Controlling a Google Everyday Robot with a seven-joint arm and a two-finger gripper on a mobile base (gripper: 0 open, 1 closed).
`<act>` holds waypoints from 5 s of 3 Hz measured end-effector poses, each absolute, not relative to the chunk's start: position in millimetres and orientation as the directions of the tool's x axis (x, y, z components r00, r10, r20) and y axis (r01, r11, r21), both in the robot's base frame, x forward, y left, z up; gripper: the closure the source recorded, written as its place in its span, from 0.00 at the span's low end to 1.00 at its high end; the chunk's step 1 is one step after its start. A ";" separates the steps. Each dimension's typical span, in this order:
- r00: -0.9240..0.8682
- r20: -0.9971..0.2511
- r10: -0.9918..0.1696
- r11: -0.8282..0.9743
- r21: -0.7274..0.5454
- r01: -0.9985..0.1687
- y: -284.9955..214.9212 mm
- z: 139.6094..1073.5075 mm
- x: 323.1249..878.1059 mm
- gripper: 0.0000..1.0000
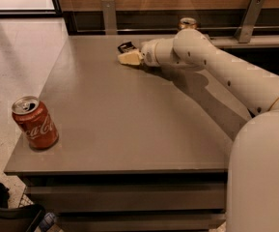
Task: Move rxbar chocolate near coke can
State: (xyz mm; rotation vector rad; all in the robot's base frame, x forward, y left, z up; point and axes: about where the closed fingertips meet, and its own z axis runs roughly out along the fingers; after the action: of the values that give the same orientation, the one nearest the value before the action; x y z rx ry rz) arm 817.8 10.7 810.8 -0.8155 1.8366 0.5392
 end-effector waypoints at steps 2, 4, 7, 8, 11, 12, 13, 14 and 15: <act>-0.260 -0.922 -0.289 0.671 -0.001 -0.741 11.2 814.8 817.8 1.00; -0.260 -0.922 -0.289 0.671 -0.001 -0.741 11.1 814.9 817.8 1.00; -0.260 -0.922 -0.289 0.671 -0.001 -0.742 11.0 815.0 817.6 1.00; -0.259 -0.921 -0.291 0.671 -0.003 -0.741 7.7 817.4 814.8 1.00; -0.221 -0.903 -0.368 0.673 -0.095 -0.734 -126.4 919.1 689.3 1.00; -0.199 -0.903 -0.381 0.642 -0.103 -0.760 -139.4 934.4 660.9 1.00; -0.168 -0.900 -0.402 0.585 -0.112 -0.803 -127.6 942.8 628.6 1.00; -0.134 -0.905 -0.404 0.537 -0.116 -0.836 -102.5 947.7 590.9 1.00; -0.102 -0.917 -0.384 0.494 -0.111 -0.862 -62.9 947.0 552.5 1.00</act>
Offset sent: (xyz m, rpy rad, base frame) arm 0.0000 0.0000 0.0024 0.0000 0.0001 0.0001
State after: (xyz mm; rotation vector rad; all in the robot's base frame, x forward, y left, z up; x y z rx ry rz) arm 552.5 -62.9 947.0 -1.0708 1.6989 0.5744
